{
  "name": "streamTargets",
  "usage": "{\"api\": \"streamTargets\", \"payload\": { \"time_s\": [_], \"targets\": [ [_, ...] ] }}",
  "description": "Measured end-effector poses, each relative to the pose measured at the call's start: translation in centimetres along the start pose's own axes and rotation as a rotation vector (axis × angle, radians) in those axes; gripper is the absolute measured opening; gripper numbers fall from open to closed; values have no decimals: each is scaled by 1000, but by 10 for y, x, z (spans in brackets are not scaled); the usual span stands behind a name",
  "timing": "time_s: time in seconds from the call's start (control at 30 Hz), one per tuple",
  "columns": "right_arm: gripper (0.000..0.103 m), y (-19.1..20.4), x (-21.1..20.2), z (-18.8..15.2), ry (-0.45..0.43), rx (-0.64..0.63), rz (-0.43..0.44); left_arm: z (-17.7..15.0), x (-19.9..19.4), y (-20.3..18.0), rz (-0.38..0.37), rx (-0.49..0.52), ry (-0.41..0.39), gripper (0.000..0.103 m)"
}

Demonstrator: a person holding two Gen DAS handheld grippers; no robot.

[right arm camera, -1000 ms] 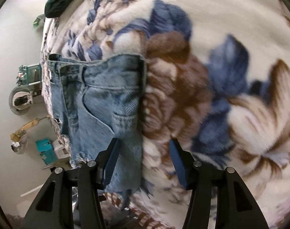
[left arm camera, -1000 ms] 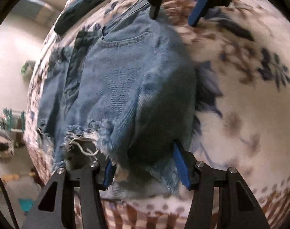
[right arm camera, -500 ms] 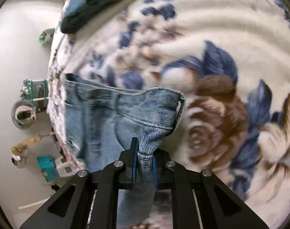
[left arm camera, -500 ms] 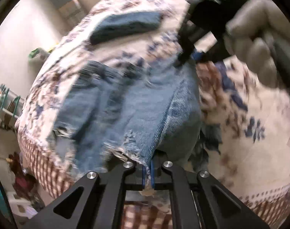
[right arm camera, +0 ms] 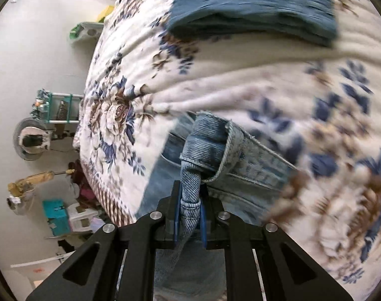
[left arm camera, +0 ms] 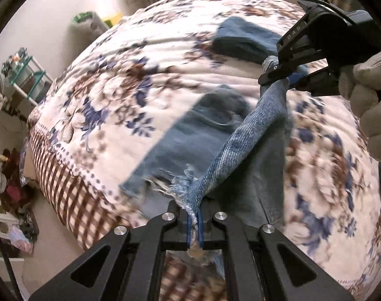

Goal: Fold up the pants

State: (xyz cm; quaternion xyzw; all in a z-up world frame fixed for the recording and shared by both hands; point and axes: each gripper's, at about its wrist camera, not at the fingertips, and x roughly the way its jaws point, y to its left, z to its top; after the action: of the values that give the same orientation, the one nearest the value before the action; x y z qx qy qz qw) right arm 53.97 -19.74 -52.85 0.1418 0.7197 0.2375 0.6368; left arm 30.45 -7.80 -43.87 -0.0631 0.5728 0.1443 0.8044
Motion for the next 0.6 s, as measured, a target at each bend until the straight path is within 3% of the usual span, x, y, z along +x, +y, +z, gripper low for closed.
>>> {"api": "streamTargets", "payload": {
  "time_s": [0.2,0.47,0.53,0.57,0.6],
  "targets": [
    [13,55,71,36,37,-7,-120,25,52,56,-3,-14,72,2],
    [13,88,152,64,93,-20,-273,37,131,105,-56,-30,203,4],
    [18,94,167,68,119,-56,-342,38,140,112,-95,-53,249,7],
    [27,98,173,69,135,-74,-367,38,139,119,-140,-90,266,7],
    [46,101,177,70,158,-86,-372,37,136,125,-175,-116,268,10]
  ]
}}
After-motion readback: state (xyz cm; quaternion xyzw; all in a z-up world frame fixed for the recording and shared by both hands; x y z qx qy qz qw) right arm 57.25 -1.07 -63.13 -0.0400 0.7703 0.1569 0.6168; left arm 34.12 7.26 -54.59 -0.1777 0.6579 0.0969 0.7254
